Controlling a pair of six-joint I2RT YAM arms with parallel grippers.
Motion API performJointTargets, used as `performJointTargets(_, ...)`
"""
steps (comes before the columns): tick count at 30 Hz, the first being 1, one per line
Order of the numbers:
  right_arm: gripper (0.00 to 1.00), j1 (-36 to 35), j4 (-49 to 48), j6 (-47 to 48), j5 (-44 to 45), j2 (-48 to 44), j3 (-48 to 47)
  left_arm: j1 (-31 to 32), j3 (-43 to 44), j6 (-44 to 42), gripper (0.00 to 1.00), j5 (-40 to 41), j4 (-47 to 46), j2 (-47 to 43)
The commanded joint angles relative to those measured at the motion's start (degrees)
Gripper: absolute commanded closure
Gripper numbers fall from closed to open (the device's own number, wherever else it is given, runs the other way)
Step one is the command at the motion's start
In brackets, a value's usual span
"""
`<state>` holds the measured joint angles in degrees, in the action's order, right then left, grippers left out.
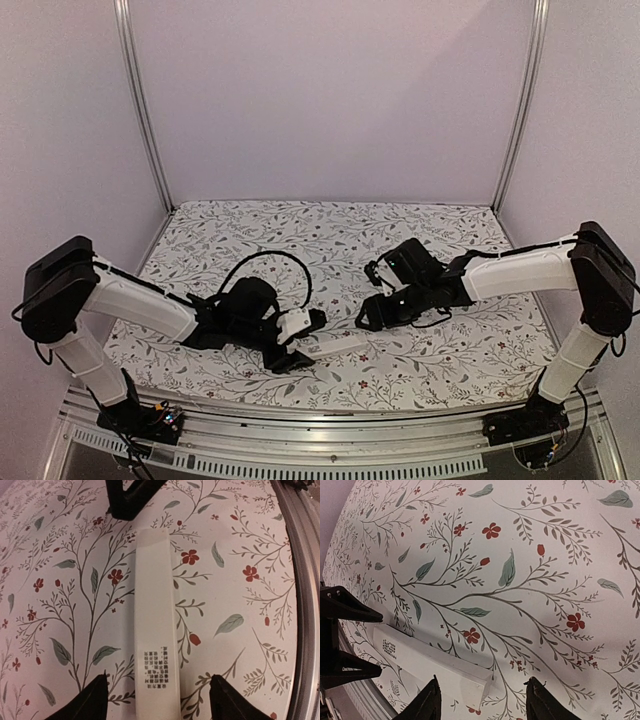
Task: Load the batteries into the remote control
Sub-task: Adjust the battery cover on the remote control without the battery cover.
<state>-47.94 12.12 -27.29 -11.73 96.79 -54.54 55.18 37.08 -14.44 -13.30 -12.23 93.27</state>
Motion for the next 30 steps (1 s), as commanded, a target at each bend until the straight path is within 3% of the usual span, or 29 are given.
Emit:
performJointTargets(1,0.44,-0.1,-1.1,-0.8,-0.7,0.4,0.8,-0.4,1.9,-0.7,0.31,-0.1,1.6,2.4)
performJointTargets(10,0.48,-0.1,-0.4,-1.5,-0.9,0.6,0.9,-0.4,3.3,-0.6,0.35,-0.5,2.2,4.5)
performJointTargets(13,0.49,-0.1,-0.2,-2.1,-1.3,0.8,1.1,-0.4,3.2,-0.7,0.41,-0.6,2.0,4.6)
performJointTargets(30,0.5,-0.2,-0.7,-2.3,-1.7,1.1,1.1,-0.5,3.6,-0.7,0.54,0.7,1.9,6.2)
